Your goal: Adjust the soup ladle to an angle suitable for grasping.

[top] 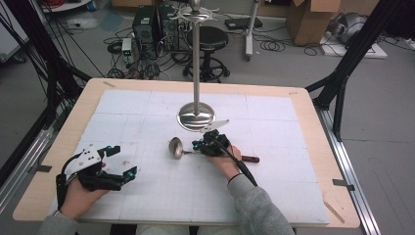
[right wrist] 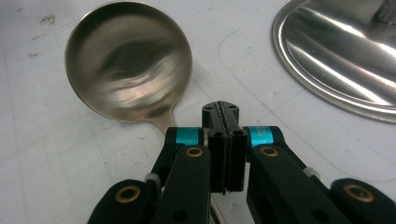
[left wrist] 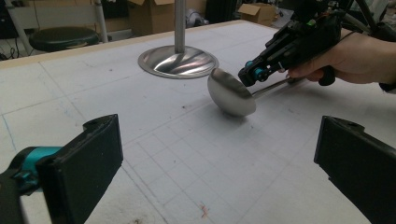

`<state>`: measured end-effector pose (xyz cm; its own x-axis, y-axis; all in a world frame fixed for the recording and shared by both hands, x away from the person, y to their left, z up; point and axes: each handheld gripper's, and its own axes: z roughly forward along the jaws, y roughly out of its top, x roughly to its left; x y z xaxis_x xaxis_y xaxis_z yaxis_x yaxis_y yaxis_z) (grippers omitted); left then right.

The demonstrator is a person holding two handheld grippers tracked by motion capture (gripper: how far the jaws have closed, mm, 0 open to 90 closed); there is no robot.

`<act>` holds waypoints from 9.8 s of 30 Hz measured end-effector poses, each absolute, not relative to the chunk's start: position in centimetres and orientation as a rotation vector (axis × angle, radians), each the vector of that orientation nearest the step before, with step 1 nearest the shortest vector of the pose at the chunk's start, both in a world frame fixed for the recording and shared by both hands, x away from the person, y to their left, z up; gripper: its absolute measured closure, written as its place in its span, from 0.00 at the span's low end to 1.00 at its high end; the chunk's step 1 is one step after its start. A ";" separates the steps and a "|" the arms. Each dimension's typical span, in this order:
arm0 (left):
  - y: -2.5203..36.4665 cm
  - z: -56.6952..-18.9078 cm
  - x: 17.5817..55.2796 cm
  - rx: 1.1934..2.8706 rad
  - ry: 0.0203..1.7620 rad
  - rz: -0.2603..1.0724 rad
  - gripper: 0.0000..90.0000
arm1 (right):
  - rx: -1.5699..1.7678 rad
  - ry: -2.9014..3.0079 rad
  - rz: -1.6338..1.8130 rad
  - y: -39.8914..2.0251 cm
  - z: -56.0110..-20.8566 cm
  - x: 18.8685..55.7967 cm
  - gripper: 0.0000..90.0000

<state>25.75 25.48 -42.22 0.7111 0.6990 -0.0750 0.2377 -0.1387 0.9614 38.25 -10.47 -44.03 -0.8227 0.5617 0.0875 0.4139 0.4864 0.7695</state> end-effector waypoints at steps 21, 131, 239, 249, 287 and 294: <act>26.1 -42.3 25.0 1.706 0.768 0.494 0.02 | 0.751 2.563 1.117 -8.6 -44.7 37.8 1.00; 25.2 -42.4 25.5 1.748 0.725 0.452 0.02 | 0.927 2.671 1.057 -23.6 -42.7 26.2 1.00; 25.1 -42.6 25.8 1.768 0.732 0.450 0.02 | 0.475 2.808 1.144 -8.9 -44.1 30.3 1.00; 25.1 -42.7 25.8 1.765 0.740 0.445 0.02 | 0.474 2.804 1.130 -9.0 -44.1 30.0 1.00; 25.1 -42.6 25.7 1.772 0.733 0.462 0.02 | 0.548 2.849 1.111 -13.5 -43.8 28.0 1.00; 25.1 -42.6 25.7 1.773 0.734 0.457 0.02 | 0.549 2.863 1.082 -14.9 -43.6 27.9 1.00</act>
<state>25.71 25.10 -42.64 0.7325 0.6787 -0.0527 0.2522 -0.1987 0.9470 27.86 -14.92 -43.62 -0.9372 0.3361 0.0936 0.3140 0.6957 0.6461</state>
